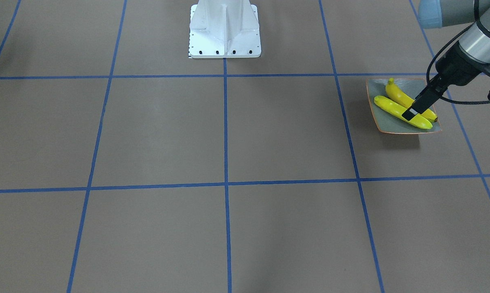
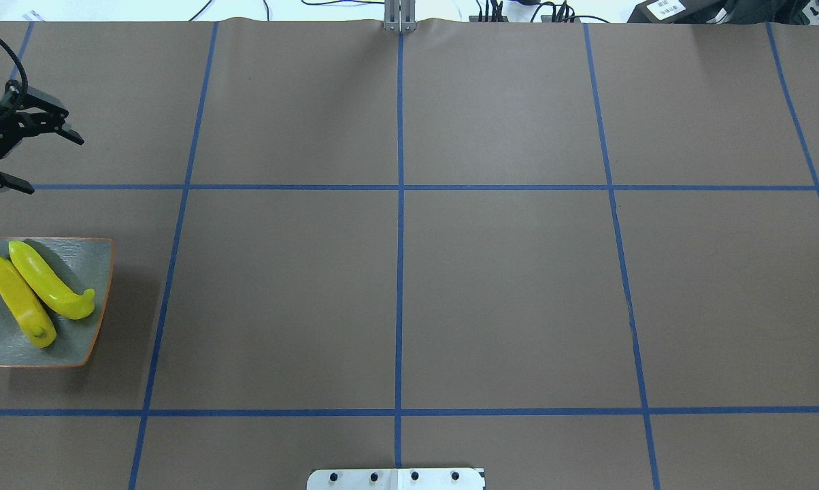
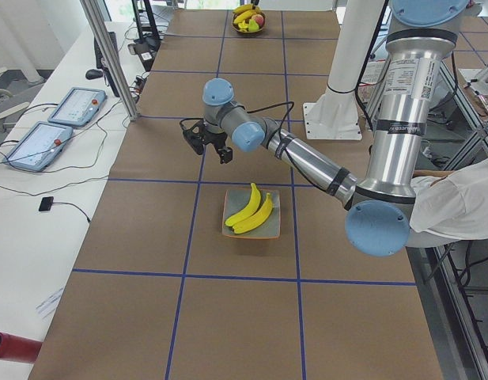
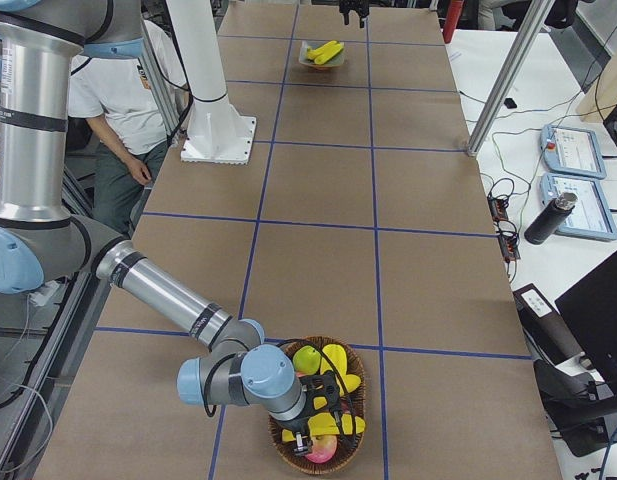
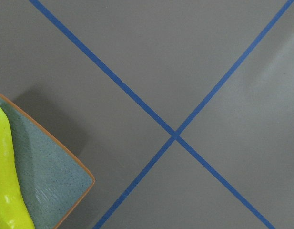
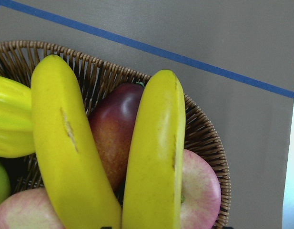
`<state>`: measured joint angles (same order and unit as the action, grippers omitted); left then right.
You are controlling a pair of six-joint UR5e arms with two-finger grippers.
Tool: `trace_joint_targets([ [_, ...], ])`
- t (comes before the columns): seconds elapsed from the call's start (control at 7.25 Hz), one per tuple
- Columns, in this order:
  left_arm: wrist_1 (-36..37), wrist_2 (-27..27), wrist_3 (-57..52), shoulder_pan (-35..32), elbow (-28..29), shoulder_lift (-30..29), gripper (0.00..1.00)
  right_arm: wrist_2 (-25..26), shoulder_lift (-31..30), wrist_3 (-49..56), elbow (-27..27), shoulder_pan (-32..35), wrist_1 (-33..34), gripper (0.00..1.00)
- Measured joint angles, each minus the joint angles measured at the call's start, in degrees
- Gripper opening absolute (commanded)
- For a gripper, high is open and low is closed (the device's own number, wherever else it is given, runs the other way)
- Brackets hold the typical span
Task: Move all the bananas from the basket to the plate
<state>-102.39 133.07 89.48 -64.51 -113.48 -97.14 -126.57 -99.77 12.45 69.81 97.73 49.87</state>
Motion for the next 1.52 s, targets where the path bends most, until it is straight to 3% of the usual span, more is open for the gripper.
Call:
trace_joint_targets([
  [0.14, 0.0, 0.0, 0.0, 0.0, -0.1, 0.0, 1.00, -0.1, 0.0, -0.1, 0.0, 0.0, 0.1, 0.67],
  [0.41, 0.0, 0.0, 0.1, 0.0, -0.3, 0.1, 1.00, -0.2, -0.1, -0.5, -0.1, 0.0, 0.2, 0.57],
  [0.55, 0.0, 0.0, 0.1, 0.0, -0.4, 0.1, 1.00, -0.2, -0.1, -0.7, -0.2, 0.0, 0.3, 0.39],
  [0.69, 0.0, 0.0, 0.0, 0.0, -0.6, 0.2, 1.00, -0.2, 0.0, -0.9, -0.3, 0.0, 0.3, 0.08],
  [0.83, 0.0, 0.0, 0.1, 0.0, -0.8, 0.3, 1.00, -0.3, 0.0, -1.1, -0.3, 0.0, 0.4, 0.00],
  [1.24, 0.0, 0.1, 0.1, 0.0, -1.2, 0.4, 1.00, -1.2, 0.7, -1.4, 0.6, 0.0, 0.8, 0.00],
  [1.52, 0.0, 0.1, 0.1, 0.0, -1.4, 0.3, 1.00, -5.8, 1.8, -1.2, 4.4, 0.5, 5.4, 0.00],
])
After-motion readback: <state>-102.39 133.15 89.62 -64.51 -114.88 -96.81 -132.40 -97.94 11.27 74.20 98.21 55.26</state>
